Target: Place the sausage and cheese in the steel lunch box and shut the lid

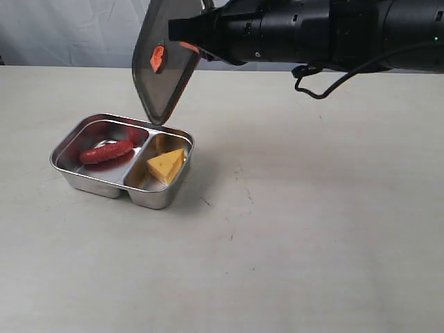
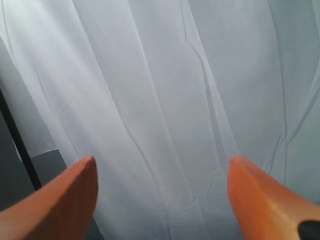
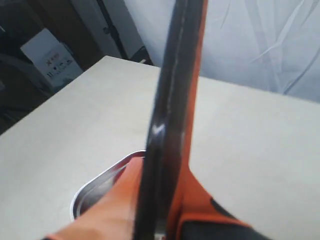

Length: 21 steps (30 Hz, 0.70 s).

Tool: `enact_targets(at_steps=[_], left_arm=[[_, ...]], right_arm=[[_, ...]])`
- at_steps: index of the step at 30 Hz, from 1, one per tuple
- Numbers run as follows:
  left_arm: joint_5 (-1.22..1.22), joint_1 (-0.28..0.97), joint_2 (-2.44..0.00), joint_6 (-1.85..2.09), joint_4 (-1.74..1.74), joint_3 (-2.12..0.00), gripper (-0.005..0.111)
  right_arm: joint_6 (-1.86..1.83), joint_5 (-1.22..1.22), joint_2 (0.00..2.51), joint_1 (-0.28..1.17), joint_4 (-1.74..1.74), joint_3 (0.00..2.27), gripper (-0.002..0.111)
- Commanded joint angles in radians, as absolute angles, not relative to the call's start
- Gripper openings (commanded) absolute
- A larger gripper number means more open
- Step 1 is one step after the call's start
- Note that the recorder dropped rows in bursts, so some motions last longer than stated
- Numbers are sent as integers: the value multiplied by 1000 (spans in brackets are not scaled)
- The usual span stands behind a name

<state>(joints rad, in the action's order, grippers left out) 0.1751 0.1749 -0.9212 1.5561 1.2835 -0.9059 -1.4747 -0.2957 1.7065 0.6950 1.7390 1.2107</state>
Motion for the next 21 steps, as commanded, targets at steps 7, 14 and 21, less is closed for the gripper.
enact_targets(at_steps=[7,14,21], left_arm=[[199,171,-914,1552,1287,-911,69],[202,171,-914,1552,1284,-911,69],[202,171,-914,1552,1279,-911,69]], right_arm=[[-1785,-178,1706,694,1744,1262,-1],[-1784,-162,1704,698,1683,1326,-1],[-848,-98,1706,700,779,1399,-1]])
